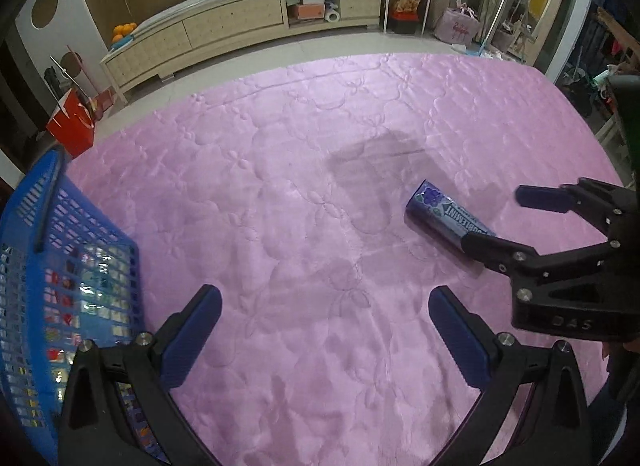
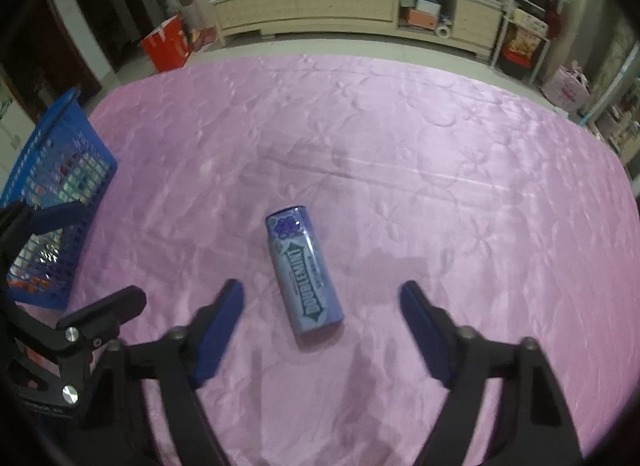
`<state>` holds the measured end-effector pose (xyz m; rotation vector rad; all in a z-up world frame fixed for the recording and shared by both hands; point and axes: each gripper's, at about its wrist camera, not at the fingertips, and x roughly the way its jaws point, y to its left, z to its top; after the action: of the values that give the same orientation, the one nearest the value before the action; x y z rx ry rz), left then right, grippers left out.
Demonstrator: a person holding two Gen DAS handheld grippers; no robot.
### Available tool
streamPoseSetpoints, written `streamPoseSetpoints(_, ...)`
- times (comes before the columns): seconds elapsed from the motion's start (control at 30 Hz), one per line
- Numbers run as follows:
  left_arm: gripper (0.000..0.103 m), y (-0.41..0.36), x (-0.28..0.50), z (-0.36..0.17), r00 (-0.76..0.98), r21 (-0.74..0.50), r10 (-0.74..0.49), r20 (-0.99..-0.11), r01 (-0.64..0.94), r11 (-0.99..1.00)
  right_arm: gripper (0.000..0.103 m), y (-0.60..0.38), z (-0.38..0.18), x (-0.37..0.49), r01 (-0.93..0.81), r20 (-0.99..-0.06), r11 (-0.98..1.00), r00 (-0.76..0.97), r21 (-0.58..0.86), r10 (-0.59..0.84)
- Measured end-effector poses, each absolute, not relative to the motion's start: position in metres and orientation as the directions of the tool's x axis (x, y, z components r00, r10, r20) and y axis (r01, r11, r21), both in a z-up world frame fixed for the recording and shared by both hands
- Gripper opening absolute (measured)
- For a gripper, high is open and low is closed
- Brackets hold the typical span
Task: Organize snacks
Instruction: 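Grasp the blue gum tube with the right tool, then carry the gum tube over the basket and release it with the right tool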
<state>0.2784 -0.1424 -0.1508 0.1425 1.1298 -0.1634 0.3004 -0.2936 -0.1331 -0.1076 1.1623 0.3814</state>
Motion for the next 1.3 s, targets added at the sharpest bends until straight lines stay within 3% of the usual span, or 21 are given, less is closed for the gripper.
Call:
streamPoseSetpoints(0.13,0.102,-0.137,0.287,-0.157,0.405,0.031,-0.042,-0.914,0.172,0.985,0.059,-0.291,-0.146,0.305,-0.37,-0.917,0.922,0.319,0.112,0.24)
streamPoseSetpoints(0.27,0.102,-0.133,0.289,-0.159,0.403,0.052,-0.019,-0.915,0.165,0.985,0.037,-0.282,-0.149,0.301,-0.409,-0.916,0.91,0.338,0.066,0.218)
streamPoseSetpoints(0.57,0.102,-0.127,0.274,-0.137,0.431,0.029,-0.041,-0.902,0.154,0.988,0.035,-0.281,-0.105,0.272,-0.43,-0.887,0.899,0.378,0.087,0.266)
streamPoseSetpoints(0.9,0.102,-0.114,0.229,-0.067,0.531,-0.019,-0.106,-0.841,0.167,0.986,0.035,-0.271,-0.023,0.237,-0.427,-0.838,0.902,0.471,0.057,0.275)
streamPoseSetpoints(1.3,0.102,-0.06,0.179,0.001,0.639,0.024,-0.086,-0.764,0.162,0.987,0.035,-0.214,0.044,0.205,-0.462,-0.785,0.886,0.533,0.042,0.315)
